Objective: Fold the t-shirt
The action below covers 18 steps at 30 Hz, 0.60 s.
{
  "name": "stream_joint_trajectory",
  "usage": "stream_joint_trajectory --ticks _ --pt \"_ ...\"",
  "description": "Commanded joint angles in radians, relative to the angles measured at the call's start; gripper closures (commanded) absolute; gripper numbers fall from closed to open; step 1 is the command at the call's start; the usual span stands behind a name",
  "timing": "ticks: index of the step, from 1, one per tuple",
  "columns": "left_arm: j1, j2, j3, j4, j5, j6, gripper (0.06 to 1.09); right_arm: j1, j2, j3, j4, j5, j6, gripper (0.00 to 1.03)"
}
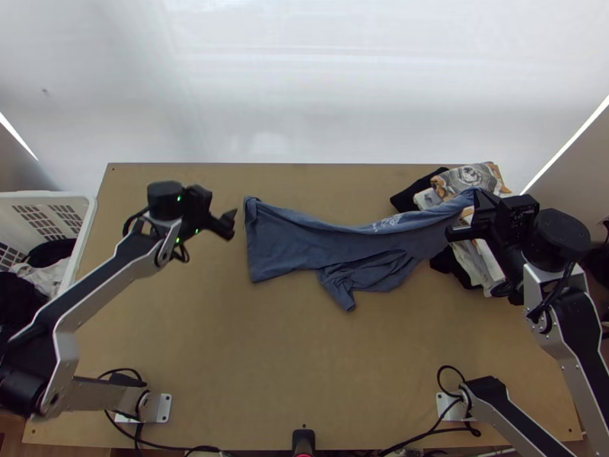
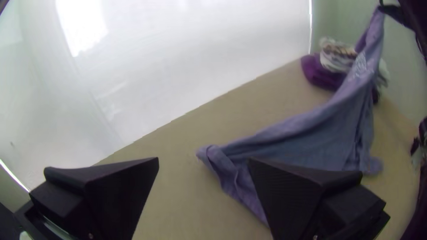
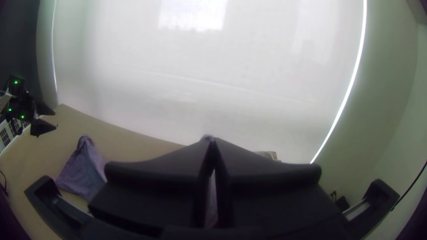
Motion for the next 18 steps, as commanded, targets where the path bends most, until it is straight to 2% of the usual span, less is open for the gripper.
stream_joint_trajectory --ticks 1,5,18 --pt "-0.076 -0.216 -0.228 -0.047 -0.003 0.253 0.11 0.012 -0.005 -0.004 0.0 -0.001 0.005 1.0" --pt "-0.171 -0.314 -0.34 -0.103 -0.01 0.301 0.11 0.016 -0.012 -0.006 0.001 -0.001 0.015 1.0" --pt "-0.455 -0.356 -0.53 -0.002 -0.152 0.404 0.13 0.017 -0.038 -0.01 -0.003 -0.001 0.016 1.0"
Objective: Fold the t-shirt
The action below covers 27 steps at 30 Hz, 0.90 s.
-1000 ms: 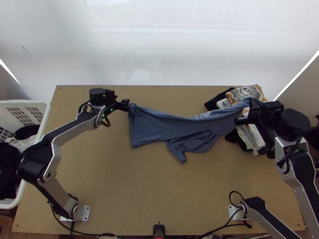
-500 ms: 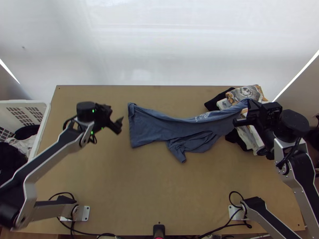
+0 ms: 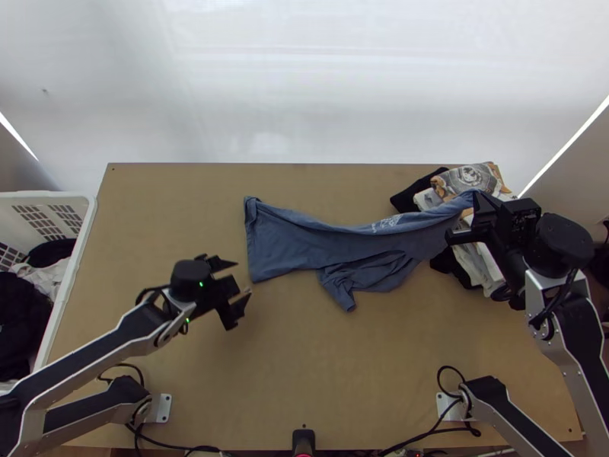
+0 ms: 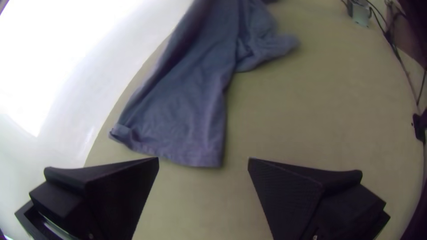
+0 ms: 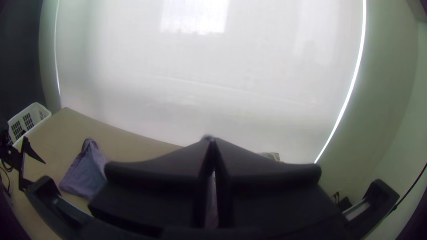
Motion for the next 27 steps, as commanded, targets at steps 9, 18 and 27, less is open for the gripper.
stream_joint_trajectory --ticks 9,18,27 --pt "-0.131 0.108 -0.111 0.263 -0.081 0.121 0.35 0.009 -0.011 -0.008 -0.002 0.001 0.006 1.0" --pt "-0.106 0.224 -0.088 0.344 -0.076 0.143 0.62 0.011 -0.009 -0.006 -0.002 0.001 0.002 1.0" --pt "-0.058 0.304 -0.053 0.388 -0.067 0.17 0.64 0.006 -0.012 -0.009 -0.002 0.001 -0.003 1.0"
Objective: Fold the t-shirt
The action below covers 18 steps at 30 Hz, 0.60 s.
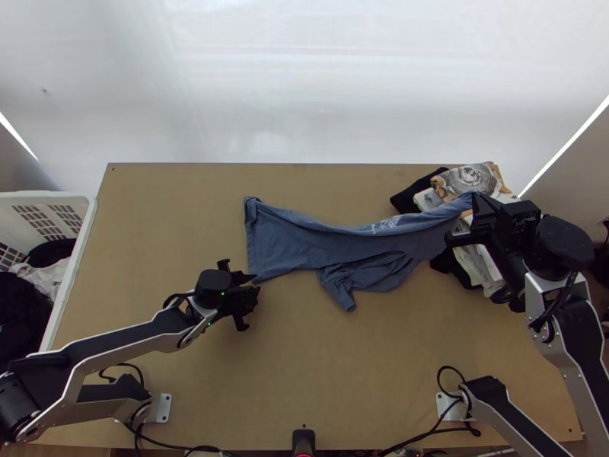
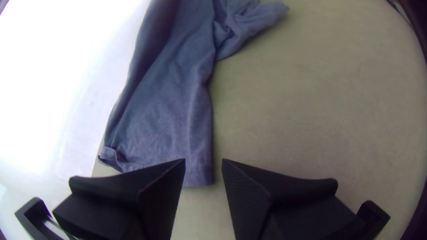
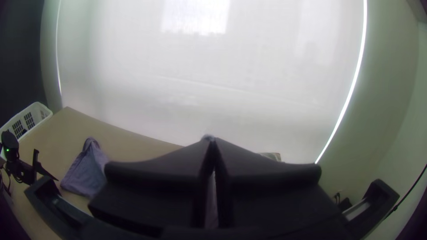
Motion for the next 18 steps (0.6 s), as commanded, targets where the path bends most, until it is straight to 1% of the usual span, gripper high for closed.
stream_joint_trajectory --ticks 1,18 --pt "0.029 0.06 0.024 0.033 0.007 0.018 0.64 -0.003 -0.001 -0.001 0.001 0.0 -0.002 1.0" --pt "0.035 0.1 0.028 0.032 0.007 0.05 0.63 -0.012 0.004 0.011 0.001 -0.002 -0.007 1.0"
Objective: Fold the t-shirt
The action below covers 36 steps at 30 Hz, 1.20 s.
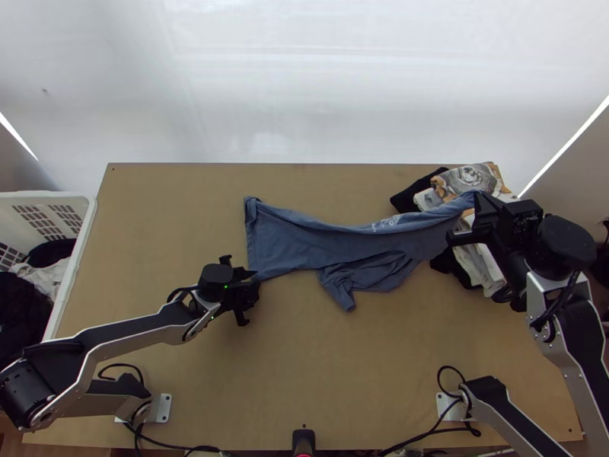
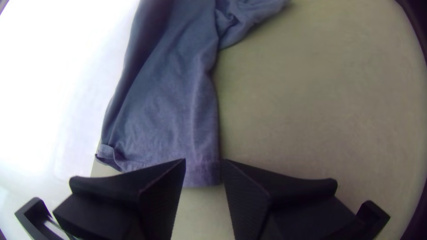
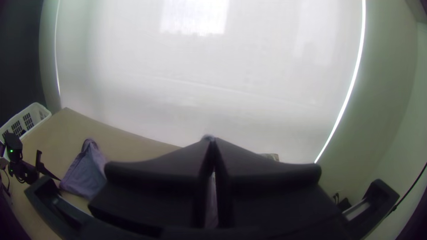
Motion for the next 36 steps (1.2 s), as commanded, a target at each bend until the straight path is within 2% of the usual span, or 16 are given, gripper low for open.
stream_joint_trajectory --ticks 1,8,9,10,12,13,15,17,19,22,24,25,27,31,34,36 --pt "0.003 0.022 -0.001 -0.001 0.0 0.013 0.63 -0.003 0.003 0.007 0.0 0.0 -0.005 1.0" --pt "0.015 0.05 -0.002 0.01 0.001 0.035 0.64 -0.003 -0.003 0.008 -0.003 -0.002 -0.005 1.0" --pt "0.02 0.059 0.001 0.019 0.001 0.035 0.71 -0.003 -0.005 0.008 -0.004 -0.002 -0.005 1.0" --pt "0.023 0.068 0.002 0.025 0.001 0.035 0.84 -0.003 -0.006 0.01 -0.006 -0.002 -0.005 1.0" --pt "0.031 0.091 0.013 0.039 0.001 0.03 0.84 -0.003 -0.011 0.011 -0.007 -0.002 -0.005 1.0" --pt "0.032 0.1 0.018 0.039 0.001 0.027 0.87 -0.003 -0.013 0.013 -0.009 -0.003 -0.003 1.0" --pt "0.034 0.128 0.041 0.062 0.001 0.009 1.03 -0.003 -0.016 0.016 -0.012 -0.003 -0.003 1.0" --pt "0.07 0.143 0.087 0.045 0.001 -0.033 1.05 -0.003 -0.019 0.019 -0.016 -0.003 -0.005 1.0" --pt "0.112 0.122 0.159 -0.007 0.006 -0.132 1.05 -0.003 -0.022 0.022 -0.021 -0.003 -0.005 1.0" --pt "0.205 0.064 0.415 -0.299 0.049 -0.445 1.05 -0.007 -0.025 0.027 -0.027 -0.003 -0.003 1.0" --pt "0.288 0.053 0.61 -0.493 0.122 -0.672 1.05 -0.015 -0.025 0.025 -0.03 -0.003 -0.003 1.0" --pt "0.33 0.044 0.68 -0.558 0.168 -0.77 1.05 -0.018 -0.023 0.025 -0.03 -0.003 0.0 1.0" --pt "0.39 0.01 0.76 -0.602 0.19 -0.913 1.05 -0.03 -0.016 0.031 -0.033 -0.003 0.006 1.0" --pt "0.465 -0.05 0.861 -0.708 0.276 -1.1 1.05 -0.069 0.023 0.073 -0.056 -0.003 0.011 1.0" --pt "0.503 -0.081 0.893 -0.736 0.279 -1.171 1.05 -0.106 0.07 0.132 -0.07 -0.002 0.009 1.0" --pt "0.546 -0.079 0.916 -0.751 0.314 -1.211 1.05 -0.141 0.124 0.183 -0.082 -0.002 0.006 1.0"
